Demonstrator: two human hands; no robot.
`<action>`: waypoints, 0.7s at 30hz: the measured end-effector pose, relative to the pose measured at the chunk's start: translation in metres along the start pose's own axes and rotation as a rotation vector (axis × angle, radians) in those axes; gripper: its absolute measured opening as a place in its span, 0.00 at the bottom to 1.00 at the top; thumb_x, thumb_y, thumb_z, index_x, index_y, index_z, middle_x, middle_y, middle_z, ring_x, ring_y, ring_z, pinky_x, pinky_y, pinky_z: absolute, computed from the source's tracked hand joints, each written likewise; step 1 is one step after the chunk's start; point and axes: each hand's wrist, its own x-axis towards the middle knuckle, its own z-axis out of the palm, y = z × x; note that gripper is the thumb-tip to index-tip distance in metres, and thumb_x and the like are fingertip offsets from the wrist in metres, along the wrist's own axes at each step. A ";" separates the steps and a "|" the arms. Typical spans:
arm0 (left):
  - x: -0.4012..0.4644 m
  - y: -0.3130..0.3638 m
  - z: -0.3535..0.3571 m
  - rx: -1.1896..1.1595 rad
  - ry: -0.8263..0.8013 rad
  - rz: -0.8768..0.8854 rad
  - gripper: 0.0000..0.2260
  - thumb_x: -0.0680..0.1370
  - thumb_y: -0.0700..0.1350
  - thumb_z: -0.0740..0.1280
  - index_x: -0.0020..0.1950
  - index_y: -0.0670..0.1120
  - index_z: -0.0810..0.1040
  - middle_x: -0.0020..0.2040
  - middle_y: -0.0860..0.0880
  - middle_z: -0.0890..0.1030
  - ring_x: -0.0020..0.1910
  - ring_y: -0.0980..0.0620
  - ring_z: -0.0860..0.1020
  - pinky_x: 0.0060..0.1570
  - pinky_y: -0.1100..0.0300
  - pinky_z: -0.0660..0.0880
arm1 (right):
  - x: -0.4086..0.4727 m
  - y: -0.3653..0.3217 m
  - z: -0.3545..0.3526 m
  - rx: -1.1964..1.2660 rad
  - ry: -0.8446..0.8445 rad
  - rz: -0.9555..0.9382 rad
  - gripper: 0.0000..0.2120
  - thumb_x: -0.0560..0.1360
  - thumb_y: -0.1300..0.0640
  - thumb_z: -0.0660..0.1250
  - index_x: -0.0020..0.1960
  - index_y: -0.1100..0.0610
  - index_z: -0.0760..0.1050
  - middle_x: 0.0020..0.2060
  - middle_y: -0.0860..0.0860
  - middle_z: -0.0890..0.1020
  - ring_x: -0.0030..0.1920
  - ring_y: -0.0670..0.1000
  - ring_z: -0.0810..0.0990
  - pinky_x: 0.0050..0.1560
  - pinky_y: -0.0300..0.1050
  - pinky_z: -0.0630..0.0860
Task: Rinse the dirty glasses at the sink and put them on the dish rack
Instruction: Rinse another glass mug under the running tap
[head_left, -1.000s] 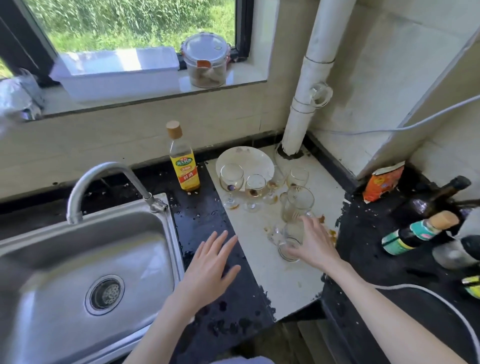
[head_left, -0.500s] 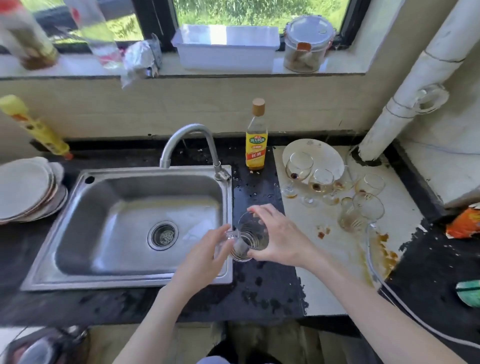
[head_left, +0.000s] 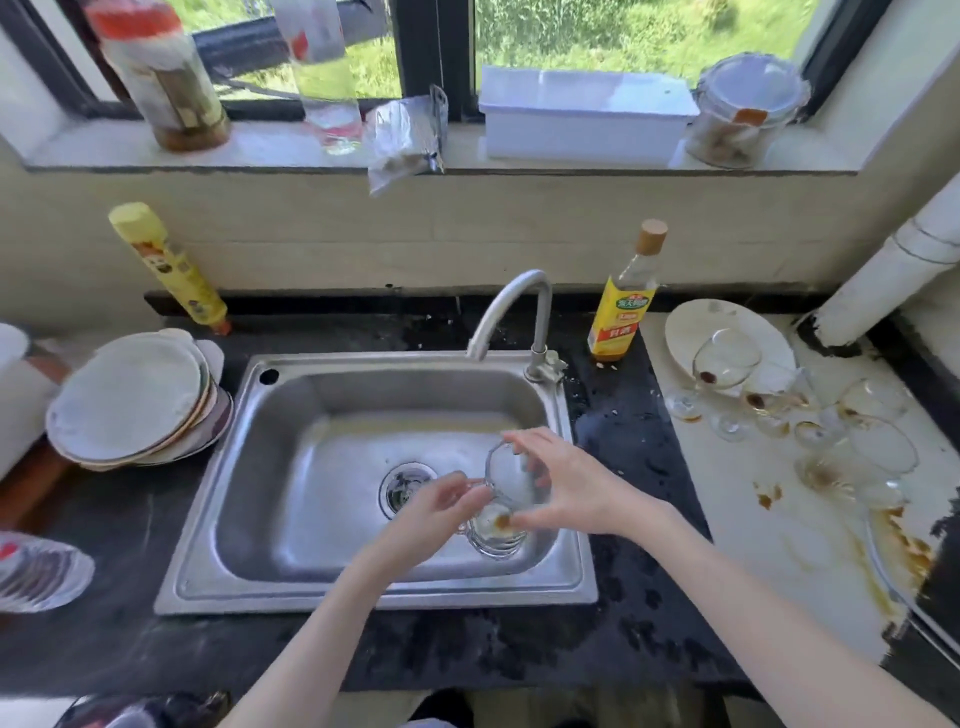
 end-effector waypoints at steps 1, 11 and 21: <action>0.004 -0.001 -0.011 -0.008 -0.001 0.002 0.14 0.76 0.55 0.65 0.36 0.48 0.71 0.32 0.57 0.71 0.34 0.57 0.68 0.38 0.62 0.63 | 0.007 -0.006 0.003 0.025 0.012 0.020 0.42 0.67 0.50 0.74 0.75 0.49 0.56 0.60 0.40 0.65 0.53 0.39 0.69 0.59 0.39 0.71; 0.028 -0.030 -0.053 -0.133 0.020 -0.016 0.10 0.80 0.47 0.61 0.41 0.44 0.73 0.30 0.60 0.75 0.34 0.58 0.70 0.33 0.69 0.67 | 0.057 -0.007 -0.004 0.252 -0.115 0.331 0.45 0.69 0.44 0.72 0.77 0.47 0.50 0.76 0.42 0.53 0.74 0.43 0.53 0.73 0.41 0.54; 0.063 -0.033 -0.068 -0.125 0.099 -0.055 0.12 0.78 0.48 0.64 0.39 0.42 0.73 0.48 0.48 0.81 0.34 0.66 0.71 0.36 0.70 0.66 | 0.120 0.056 -0.047 0.057 0.337 0.550 0.27 0.80 0.60 0.56 0.76 0.62 0.51 0.75 0.56 0.56 0.75 0.54 0.55 0.72 0.46 0.55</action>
